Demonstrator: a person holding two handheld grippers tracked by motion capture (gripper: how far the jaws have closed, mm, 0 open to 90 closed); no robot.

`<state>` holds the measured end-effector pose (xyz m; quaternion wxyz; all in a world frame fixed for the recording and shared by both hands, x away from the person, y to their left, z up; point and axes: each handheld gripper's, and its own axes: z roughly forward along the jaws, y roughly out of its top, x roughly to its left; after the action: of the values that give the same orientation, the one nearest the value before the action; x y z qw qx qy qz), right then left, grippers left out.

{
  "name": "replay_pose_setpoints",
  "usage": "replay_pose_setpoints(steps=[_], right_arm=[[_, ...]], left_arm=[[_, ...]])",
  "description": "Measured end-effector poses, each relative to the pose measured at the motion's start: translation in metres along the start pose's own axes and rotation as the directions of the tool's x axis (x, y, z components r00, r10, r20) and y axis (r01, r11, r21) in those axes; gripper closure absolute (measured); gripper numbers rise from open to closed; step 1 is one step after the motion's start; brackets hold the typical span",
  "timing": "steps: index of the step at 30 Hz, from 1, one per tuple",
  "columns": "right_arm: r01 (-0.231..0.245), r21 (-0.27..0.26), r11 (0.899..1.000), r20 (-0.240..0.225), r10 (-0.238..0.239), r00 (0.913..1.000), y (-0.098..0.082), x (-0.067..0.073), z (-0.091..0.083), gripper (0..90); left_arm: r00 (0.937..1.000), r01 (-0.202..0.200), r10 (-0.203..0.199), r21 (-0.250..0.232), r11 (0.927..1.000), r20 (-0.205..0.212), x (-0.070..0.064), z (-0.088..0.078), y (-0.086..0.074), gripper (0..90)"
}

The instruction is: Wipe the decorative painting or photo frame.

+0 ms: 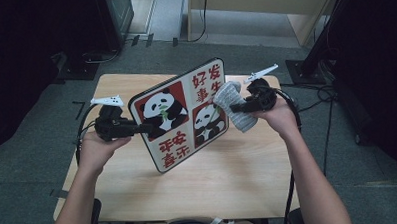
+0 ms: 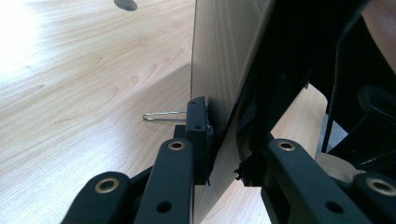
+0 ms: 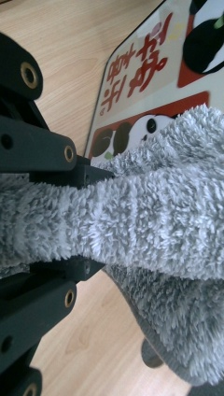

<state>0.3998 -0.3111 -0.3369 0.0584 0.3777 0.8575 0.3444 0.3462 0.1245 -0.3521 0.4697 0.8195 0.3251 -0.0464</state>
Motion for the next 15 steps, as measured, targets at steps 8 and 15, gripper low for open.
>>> replay_pose_setpoints(steps=[8, 15], right_arm=[[0.031, -0.007, 1.0, 0.008, -0.031, 0.9995, 0.02, 0.007, -0.015, 67.7], [0.053, -0.025, 0.998, 0.008, -0.053, 0.9986, 0.037, 0.014, -0.026, 67.7]], left_arm=[[1.0, 0.0, 0.0, 0.0, 1.0, 0.0, 0.0, 0.0, 0.0, 78.5], [1.0, 0.0, 0.0, 0.001, 1.0, 0.001, 0.0, 0.0, 0.0, 78.5]])
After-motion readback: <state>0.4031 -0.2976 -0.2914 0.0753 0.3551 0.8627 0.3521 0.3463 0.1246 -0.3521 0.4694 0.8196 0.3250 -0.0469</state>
